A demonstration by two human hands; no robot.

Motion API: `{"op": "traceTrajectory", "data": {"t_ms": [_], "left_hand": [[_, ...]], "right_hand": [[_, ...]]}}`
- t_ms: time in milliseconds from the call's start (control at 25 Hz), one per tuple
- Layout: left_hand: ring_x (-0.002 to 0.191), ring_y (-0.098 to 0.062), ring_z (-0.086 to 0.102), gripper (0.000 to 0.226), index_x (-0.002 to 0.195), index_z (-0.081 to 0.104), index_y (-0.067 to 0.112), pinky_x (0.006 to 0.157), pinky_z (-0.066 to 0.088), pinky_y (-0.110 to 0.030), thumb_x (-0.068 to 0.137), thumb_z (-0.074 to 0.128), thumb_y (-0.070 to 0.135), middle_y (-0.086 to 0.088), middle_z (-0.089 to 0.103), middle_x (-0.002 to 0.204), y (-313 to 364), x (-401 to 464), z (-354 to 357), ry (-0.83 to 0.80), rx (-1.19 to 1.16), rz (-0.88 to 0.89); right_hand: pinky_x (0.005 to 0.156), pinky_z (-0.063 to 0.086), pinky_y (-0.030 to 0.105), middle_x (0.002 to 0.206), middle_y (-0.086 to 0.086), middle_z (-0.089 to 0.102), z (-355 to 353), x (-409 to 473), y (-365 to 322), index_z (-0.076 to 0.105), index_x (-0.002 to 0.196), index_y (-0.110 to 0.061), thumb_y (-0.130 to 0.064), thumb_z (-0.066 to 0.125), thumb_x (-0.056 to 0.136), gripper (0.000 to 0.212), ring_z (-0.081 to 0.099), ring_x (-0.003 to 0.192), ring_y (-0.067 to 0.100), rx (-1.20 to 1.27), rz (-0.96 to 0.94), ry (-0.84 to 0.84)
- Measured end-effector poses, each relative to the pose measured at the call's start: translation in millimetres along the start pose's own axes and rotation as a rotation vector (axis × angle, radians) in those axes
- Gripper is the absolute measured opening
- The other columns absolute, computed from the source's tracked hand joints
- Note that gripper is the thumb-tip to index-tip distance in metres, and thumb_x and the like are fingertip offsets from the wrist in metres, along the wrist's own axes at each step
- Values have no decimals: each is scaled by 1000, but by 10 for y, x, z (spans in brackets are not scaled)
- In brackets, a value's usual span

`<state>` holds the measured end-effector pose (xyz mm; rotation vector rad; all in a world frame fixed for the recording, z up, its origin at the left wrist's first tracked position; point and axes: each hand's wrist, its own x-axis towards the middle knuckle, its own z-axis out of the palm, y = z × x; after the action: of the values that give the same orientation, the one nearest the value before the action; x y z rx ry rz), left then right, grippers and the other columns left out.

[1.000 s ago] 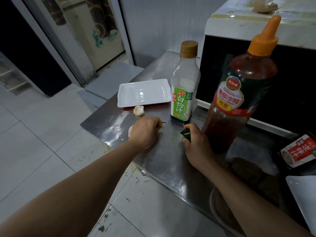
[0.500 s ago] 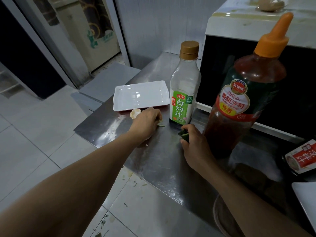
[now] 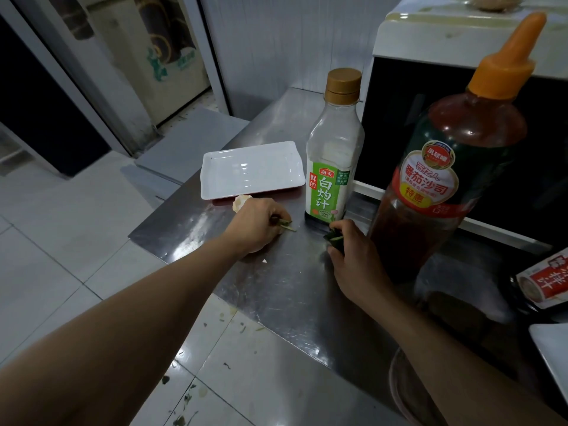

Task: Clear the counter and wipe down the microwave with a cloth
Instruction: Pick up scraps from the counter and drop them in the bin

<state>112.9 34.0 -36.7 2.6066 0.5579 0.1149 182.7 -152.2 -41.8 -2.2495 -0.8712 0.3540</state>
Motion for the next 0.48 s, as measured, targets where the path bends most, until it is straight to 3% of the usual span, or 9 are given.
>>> {"op": "traceTrajectory", "data": {"t_ms": [280,480], "left_hand": [[72,-9,56,8,89,71,12,67,43,-19,82,68,9,-2,70,88,40,-7,59,42,-19,-84],[81,-14,63,9,90,73,12,78,54,-31,83,67,11,-1,72,90,62,12,23,22,-40,-144]], "right_hand": [[96,39,26,135,7,49,16,-13,-34,41,130,-14,-11,52,94,38,47,124,21,-9,2,-13],[98,39,28,136,7,48,1,-12,-64,41,130,-14,-11,51,94,38,47,124,21,-18,19,-22]]}}
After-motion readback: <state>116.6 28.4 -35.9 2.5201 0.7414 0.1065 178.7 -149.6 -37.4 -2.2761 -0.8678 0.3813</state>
